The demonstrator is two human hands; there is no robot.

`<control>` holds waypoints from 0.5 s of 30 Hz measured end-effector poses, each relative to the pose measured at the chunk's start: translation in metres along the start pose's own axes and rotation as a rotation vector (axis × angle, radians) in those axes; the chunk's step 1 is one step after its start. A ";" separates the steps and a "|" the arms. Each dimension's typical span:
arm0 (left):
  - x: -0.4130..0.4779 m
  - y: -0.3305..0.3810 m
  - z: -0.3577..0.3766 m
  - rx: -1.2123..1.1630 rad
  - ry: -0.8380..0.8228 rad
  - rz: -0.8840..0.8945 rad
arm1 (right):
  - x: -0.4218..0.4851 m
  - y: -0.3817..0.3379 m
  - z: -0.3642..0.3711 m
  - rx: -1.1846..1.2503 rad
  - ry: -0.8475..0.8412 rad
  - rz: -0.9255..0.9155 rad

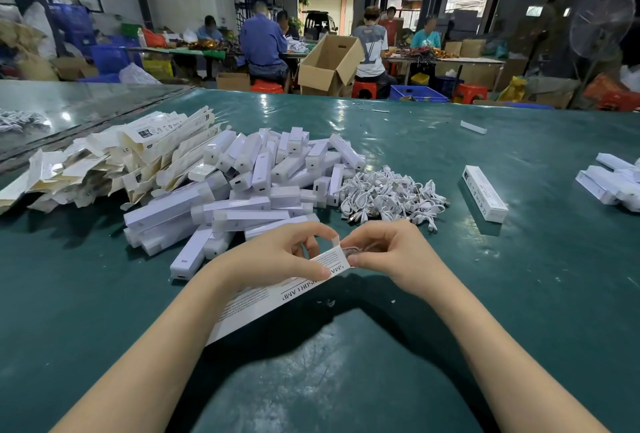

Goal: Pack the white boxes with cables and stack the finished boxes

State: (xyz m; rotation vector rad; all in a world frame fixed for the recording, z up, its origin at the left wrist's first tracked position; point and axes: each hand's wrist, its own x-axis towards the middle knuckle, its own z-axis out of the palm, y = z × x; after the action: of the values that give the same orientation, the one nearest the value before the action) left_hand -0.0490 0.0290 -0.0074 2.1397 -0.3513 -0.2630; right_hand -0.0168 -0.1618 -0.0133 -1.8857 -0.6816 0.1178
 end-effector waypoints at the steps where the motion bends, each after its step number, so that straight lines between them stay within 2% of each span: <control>1: 0.000 -0.001 0.000 0.001 0.010 0.006 | 0.001 0.001 0.001 -0.030 0.026 -0.010; 4: -0.001 -0.002 0.001 -0.035 0.065 0.026 | 0.001 0.001 0.007 0.067 0.120 -0.018; 12: 0.001 -0.004 -0.001 -0.128 0.119 0.038 | 0.001 0.002 0.007 0.181 0.126 -0.051; 15: 0.003 -0.005 -0.001 -0.131 0.156 0.050 | 0.001 0.005 0.015 0.196 0.216 -0.055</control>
State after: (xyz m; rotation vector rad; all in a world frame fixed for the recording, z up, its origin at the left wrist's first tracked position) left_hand -0.0455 0.0319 -0.0115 2.0048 -0.2885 -0.0865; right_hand -0.0199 -0.1506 -0.0238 -1.6616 -0.5522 -0.0529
